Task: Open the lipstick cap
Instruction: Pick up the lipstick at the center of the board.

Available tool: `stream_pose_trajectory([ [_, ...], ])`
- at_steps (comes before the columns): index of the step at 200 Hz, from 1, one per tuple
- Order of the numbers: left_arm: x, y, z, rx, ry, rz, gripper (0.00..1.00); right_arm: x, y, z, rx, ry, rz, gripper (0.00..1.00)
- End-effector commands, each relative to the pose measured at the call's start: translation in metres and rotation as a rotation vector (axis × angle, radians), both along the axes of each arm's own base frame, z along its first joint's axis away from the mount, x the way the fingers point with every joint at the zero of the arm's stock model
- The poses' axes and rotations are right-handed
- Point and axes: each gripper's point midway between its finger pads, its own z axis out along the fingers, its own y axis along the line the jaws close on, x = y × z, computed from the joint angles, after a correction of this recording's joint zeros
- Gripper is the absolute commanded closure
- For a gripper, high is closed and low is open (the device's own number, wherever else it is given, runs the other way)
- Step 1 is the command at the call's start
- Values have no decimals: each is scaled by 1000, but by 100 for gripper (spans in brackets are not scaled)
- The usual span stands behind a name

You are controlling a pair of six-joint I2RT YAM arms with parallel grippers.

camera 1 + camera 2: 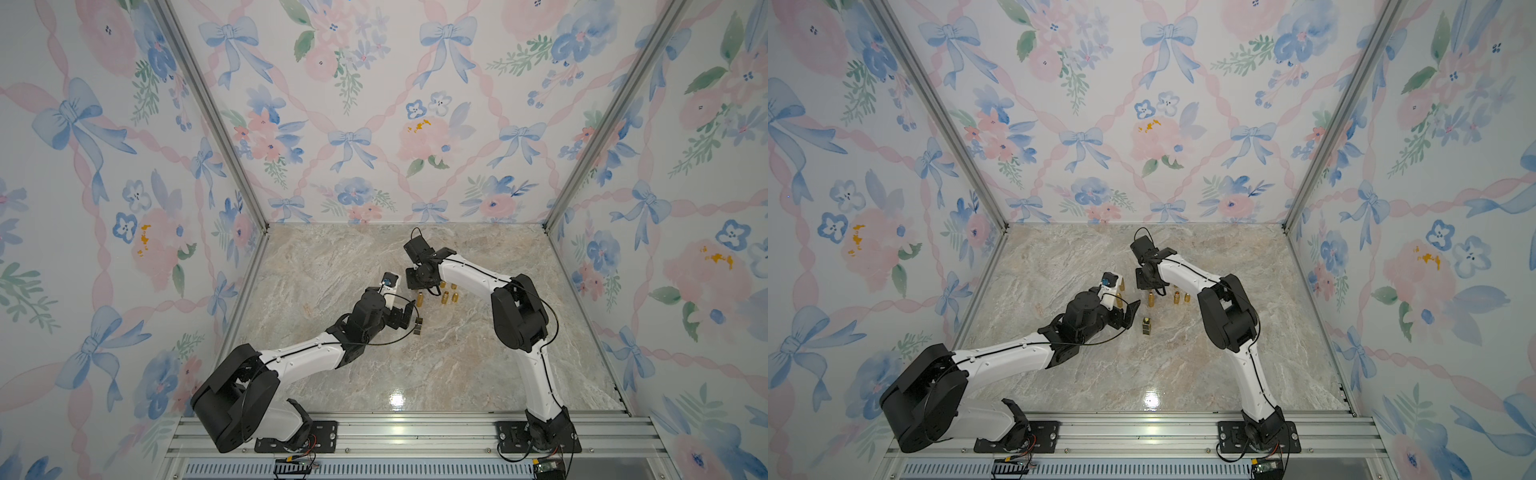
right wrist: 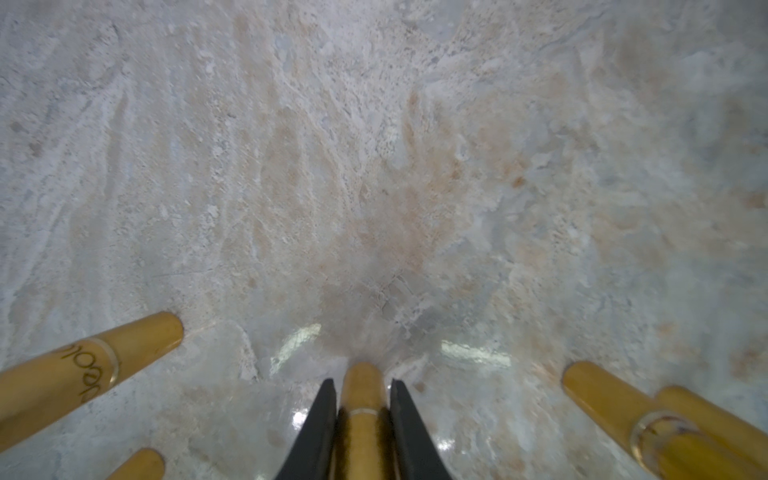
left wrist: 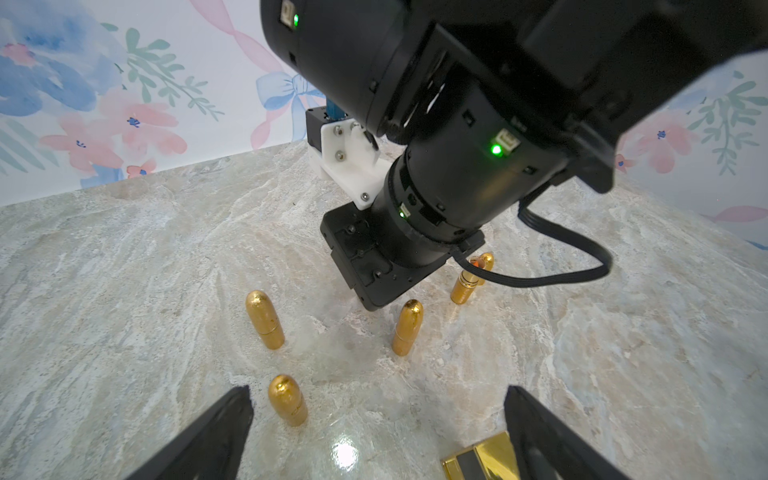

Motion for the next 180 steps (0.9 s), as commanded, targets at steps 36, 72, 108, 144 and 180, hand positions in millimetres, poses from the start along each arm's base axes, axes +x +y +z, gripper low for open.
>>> stream_pose_trajectory([
  [36, 5, 2, 7, 8, -23, 6, 2, -4, -2, 38, 25, -34, 31, 78],
  [72, 4, 3, 9, 25, -39, -9, 2, -17, -11, 68, 44, -62, 44, 78],
  [108, -1, -1, 8, 44, -50, -50, 2, -37, -21, 94, 72, -73, 62, 78],
  [144, -10, -9, 3, 49, -40, -123, 4, -67, -29, 113, 111, -41, 105, 78],
  [180, -22, -26, -5, 44, -28, -233, 11, -100, -34, 127, 174, 7, 148, 78],
])
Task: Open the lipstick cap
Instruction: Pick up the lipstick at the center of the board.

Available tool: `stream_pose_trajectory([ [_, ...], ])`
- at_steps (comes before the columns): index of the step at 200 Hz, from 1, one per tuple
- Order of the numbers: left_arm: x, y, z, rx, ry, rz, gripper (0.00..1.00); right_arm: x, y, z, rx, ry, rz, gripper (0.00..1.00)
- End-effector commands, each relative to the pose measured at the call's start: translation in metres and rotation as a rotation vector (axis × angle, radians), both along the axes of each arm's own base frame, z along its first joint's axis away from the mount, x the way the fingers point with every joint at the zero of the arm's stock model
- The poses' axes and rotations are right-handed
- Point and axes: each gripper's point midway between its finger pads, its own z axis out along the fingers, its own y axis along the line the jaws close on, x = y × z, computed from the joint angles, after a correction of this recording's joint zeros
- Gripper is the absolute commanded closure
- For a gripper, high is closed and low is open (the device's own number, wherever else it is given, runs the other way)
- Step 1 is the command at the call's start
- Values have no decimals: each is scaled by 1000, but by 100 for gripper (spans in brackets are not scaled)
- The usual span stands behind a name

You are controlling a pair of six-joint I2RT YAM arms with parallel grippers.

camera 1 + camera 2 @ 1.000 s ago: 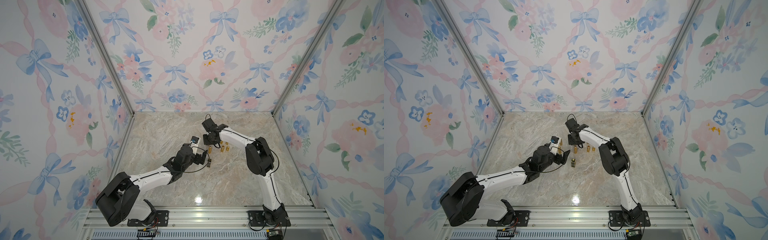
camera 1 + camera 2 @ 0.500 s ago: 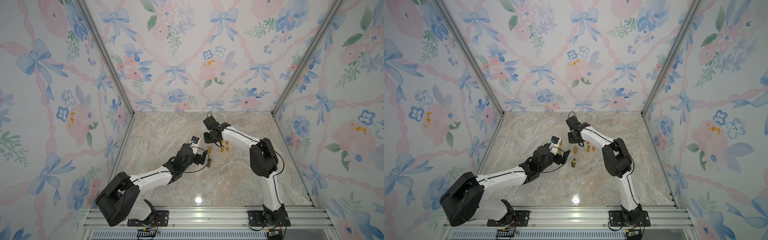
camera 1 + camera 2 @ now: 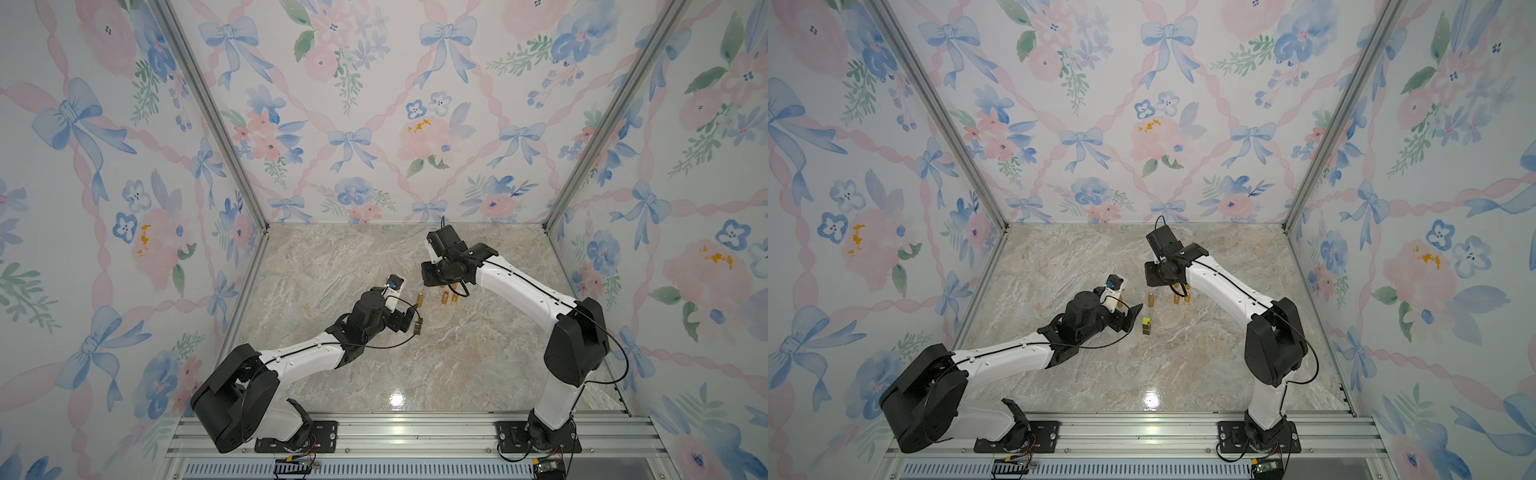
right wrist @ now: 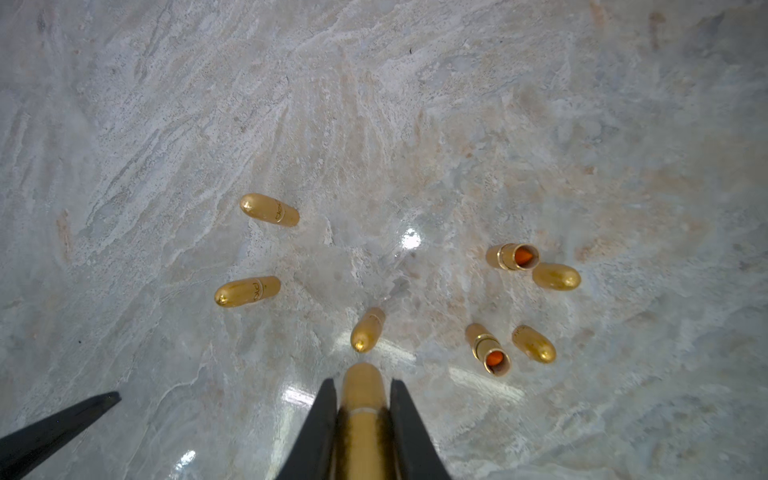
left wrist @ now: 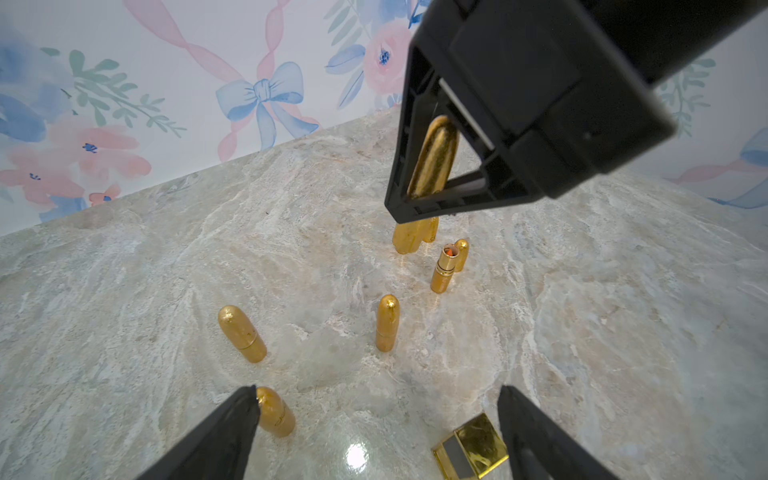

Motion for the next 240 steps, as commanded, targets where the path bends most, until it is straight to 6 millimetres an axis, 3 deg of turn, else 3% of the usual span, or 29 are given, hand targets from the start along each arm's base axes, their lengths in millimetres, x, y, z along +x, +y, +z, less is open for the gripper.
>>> stream_pose_trajectory([
  [1, -12, -12, -5, 3, 1, -103, 11, -29, -8, 8, 28, 62, 51, 78],
  [28, -26, -28, -7, -18, -3, -214, 17, -53, -7, 10, 78, 121, 91, 77],
  [36, -31, -32, -8, -24, -4, -246, 18, -61, -9, 20, 106, 111, 101, 77],
  [57, -39, -41, -6, -41, -17, -302, 28, -74, -10, 25, 138, 128, 113, 77],
  [93, -48, -58, -2, -63, -21, -388, 37, -93, -7, 26, 207, 172, 138, 77],
  [189, -53, -75, 14, -140, -44, -432, 67, -104, -2, 28, 313, 207, 134, 77],
  [240, -54, -77, 19, -163, -53, -437, 73, -105, -3, 23, 323, 219, 124, 77],
])
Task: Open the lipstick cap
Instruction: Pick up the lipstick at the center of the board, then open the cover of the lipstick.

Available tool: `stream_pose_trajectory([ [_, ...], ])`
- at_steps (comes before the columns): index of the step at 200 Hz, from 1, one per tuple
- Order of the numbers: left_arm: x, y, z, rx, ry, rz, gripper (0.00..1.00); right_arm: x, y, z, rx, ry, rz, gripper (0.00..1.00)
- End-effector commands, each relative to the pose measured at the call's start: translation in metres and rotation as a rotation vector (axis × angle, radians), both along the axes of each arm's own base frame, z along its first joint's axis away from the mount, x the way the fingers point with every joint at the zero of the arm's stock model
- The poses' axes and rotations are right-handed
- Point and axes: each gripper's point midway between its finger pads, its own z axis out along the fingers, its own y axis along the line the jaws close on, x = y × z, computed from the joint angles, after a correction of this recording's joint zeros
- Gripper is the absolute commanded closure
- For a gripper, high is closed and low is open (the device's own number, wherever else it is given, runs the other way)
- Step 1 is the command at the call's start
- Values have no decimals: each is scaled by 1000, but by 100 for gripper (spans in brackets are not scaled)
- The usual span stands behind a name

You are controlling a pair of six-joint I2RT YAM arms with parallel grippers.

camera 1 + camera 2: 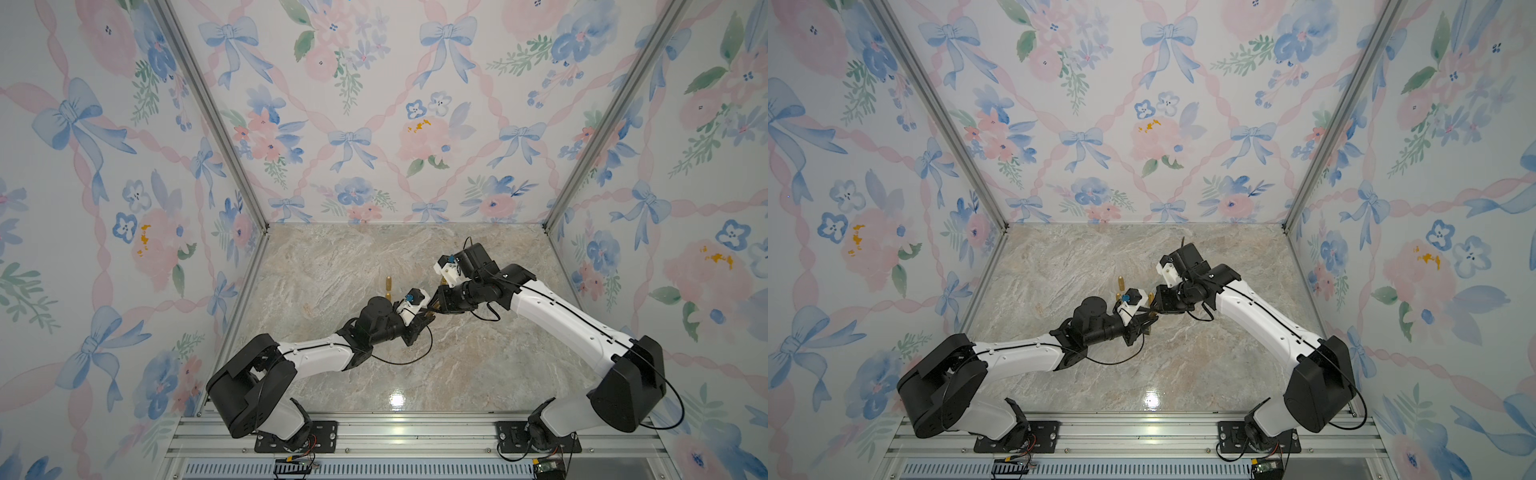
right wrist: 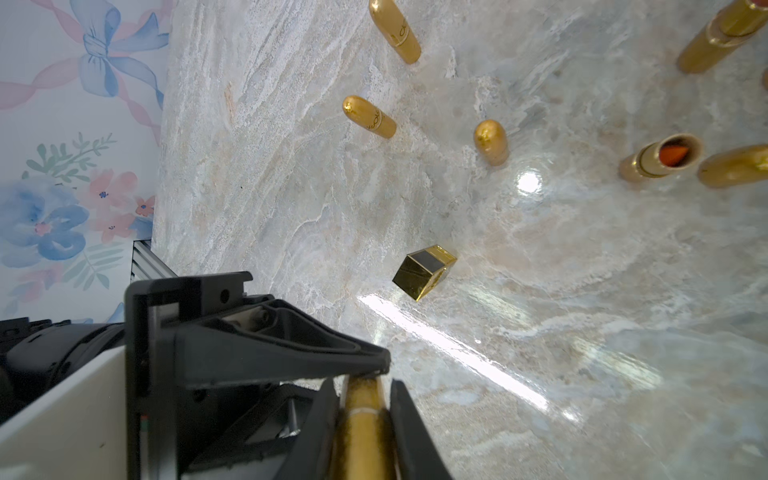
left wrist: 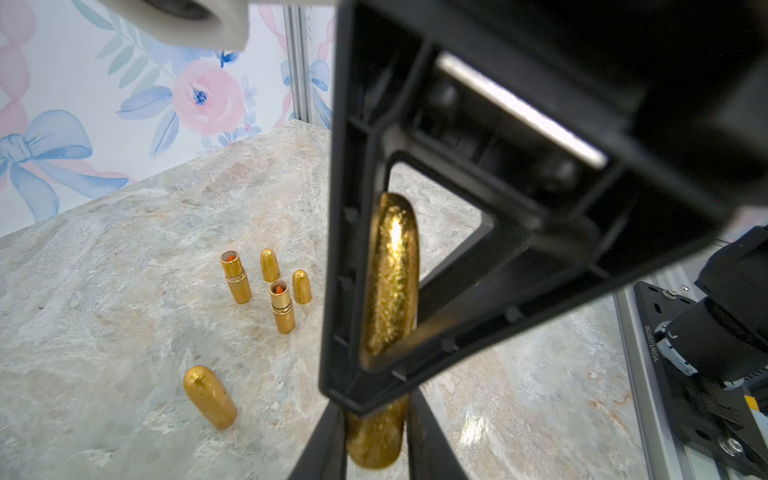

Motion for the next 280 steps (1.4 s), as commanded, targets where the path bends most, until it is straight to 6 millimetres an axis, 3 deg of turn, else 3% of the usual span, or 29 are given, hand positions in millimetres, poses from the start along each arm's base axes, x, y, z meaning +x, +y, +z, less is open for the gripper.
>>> stream_pose_trajectory([
  [1, 0, -8, 12, -44, -17, -22, 73, -1, -1, 4, 30, -2, -11, 77],
  [30, 1, -8, 16, -56, -19, -18, 80, 0, 0, 3, 38, 1, -12, 77],
  [82, 0, -4, 12, -49, -13, -1, 100, 2, -4, 9, 45, -19, -19, 73],
  [152, -3, 4, 1, -23, -11, 12, 100, 10, -17, 23, 32, -81, -51, 58],
  [280, 3, 3, 10, -37, -20, 33, 100, 6, -6, 4, 51, -27, -25, 74],
])
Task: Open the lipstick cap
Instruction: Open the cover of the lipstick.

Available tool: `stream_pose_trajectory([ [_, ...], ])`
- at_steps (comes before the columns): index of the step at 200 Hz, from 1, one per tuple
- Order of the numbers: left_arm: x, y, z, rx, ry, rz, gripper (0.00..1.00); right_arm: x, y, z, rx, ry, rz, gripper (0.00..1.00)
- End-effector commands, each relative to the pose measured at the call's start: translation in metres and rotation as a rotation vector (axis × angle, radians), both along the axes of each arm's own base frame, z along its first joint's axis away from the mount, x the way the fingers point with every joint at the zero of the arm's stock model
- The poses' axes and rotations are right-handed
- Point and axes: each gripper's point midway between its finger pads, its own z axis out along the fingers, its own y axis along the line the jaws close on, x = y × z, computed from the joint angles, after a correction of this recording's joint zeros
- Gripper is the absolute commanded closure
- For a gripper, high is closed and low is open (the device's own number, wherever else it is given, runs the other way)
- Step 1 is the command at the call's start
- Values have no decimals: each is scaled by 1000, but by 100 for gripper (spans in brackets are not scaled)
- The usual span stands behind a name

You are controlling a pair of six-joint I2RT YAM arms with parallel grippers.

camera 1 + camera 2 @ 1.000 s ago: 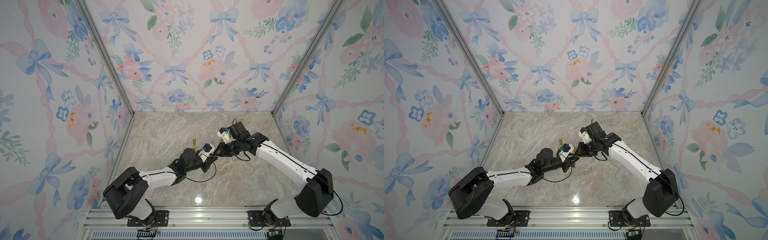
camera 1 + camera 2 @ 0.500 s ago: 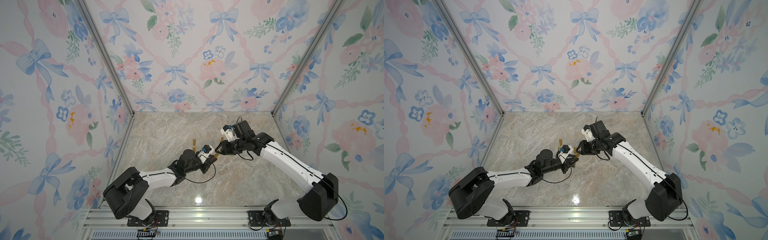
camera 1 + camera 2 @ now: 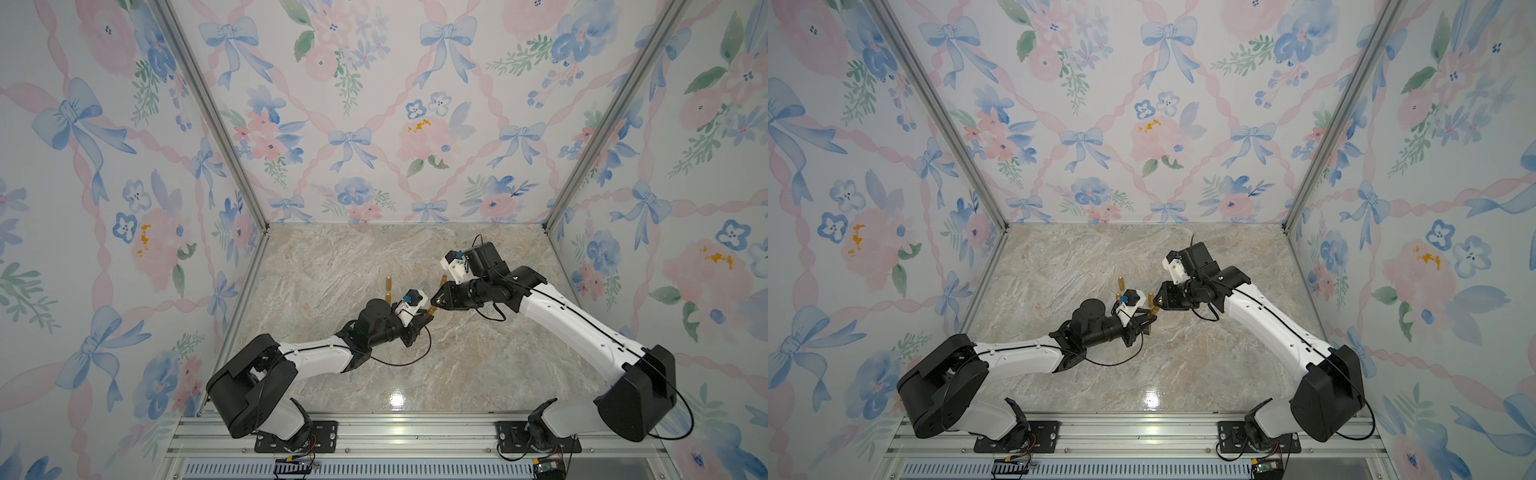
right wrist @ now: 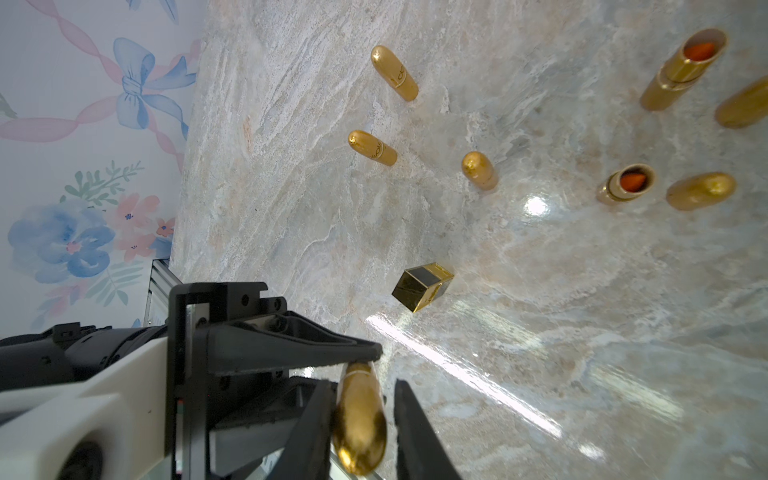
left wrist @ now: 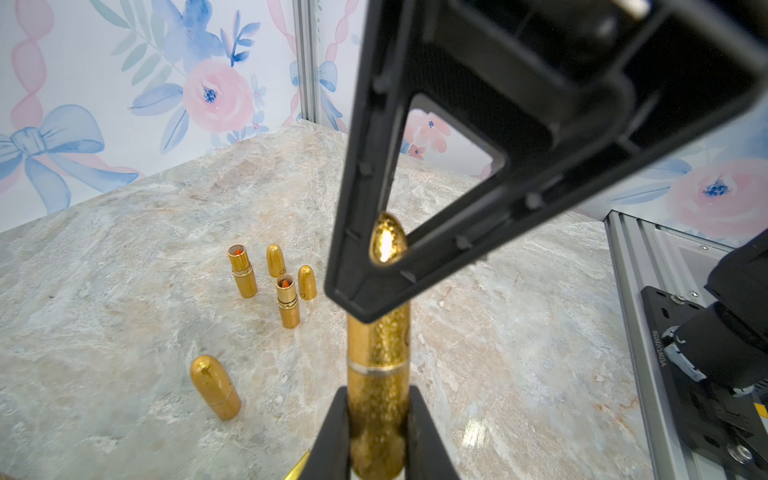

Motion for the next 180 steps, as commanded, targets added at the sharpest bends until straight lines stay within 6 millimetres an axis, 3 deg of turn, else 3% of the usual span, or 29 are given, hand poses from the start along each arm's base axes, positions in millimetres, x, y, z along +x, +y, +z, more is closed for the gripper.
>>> stream_pose_trajectory([
  [1, 2, -2, 15, -34, -26, 12, 100, -2, 4, -8, 2, 23, 10, 75],
  [88, 3, 4, 5, -13, -7, 36, 100, 1, -8, 9, -13, -35, -8, 79],
  [180, -9, 17, -32, 69, 64, 39, 100, 5, -32, 37, 3, -82, -65, 80],
])
